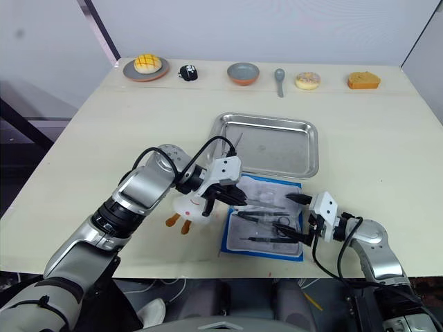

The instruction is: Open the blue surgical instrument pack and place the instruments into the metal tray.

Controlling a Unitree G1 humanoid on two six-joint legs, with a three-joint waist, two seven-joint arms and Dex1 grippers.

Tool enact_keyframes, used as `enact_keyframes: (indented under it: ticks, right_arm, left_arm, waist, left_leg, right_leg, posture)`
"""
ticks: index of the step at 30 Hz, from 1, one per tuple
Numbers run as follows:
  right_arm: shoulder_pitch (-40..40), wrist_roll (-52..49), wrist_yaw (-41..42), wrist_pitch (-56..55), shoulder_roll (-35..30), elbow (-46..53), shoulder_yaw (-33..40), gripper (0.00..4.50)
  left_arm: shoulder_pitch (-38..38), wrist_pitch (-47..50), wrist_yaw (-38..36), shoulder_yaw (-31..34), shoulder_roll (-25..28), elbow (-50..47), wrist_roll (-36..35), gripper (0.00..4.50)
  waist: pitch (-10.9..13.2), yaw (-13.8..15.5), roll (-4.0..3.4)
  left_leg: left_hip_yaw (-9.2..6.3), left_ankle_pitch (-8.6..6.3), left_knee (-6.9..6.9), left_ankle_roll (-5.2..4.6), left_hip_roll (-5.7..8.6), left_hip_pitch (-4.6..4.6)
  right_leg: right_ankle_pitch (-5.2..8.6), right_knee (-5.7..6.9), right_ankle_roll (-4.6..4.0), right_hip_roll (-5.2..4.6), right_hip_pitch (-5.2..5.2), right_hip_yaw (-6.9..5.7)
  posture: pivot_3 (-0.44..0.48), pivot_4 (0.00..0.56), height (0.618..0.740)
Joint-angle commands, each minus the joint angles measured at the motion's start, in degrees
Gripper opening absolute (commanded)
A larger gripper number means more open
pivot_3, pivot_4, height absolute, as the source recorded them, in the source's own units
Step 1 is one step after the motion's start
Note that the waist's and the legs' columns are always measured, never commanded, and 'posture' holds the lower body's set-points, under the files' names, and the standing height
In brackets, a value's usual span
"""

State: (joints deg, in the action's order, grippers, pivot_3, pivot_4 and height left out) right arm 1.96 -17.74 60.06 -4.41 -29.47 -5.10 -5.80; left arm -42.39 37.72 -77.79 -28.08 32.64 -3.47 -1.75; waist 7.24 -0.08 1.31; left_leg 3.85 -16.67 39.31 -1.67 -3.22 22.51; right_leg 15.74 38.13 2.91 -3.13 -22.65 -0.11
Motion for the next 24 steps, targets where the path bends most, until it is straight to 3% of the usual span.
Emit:
enact_keyframes:
  ticks: [1, 14, 24]
  right_arm:
    - [-1.3, 2.5, -0.8, 1.5, 0.2, -3.4, -1.6, 4.50]
    - [-1.6, 2.6, -0.6, 1.6, 0.2, -3.2, -1.6, 4.50]
    - [-1.4, 2.4, 0.0, 1.5, 0.0, -3.6, -1.5, 4.50]
  left_arm:
    - [-1.4, -1.0, -2.0, 0.1, 1.0, -2.9, -2.1, 0.02]
    - [-2.4, -7.7, -8.1, 4.0, 9.9, 0.3, -4.9, 0.02]
    - [-6.4, -5.7, -13.5, 9.6, 13.0, 3.6, -12.2, 0.02]
  waist:
    - [0.0, 0.0, 0.00]
    - [0.0, -0.1, 0.01]
    - [0.0, -0.2, 0.02]
  left_leg:
    - [-0.02, 0.00, 0.00, 0.00, 0.00, 0.00]
    - [-0.22, 0.00, -0.01, 0.00, 0.01, 0.01]
    - [-0.23, 0.00, -0.01, 0.00, 0.00, 0.02]
  right_leg:
    - [0.00, 0.00, 0.00, 0.00, 0.00, 0.00]
    - [0.00, -0.02, -0.01, 0.01, 0.01, 0.01]
    - [0.00, -0.02, 0.00, 0.04, 0.00, 0.02]
  posture:
    - [0.000, 0.150, 0.732]
    - [0.000, 0.150, 0.732]
    - [0.000, 0.150, 0.732]
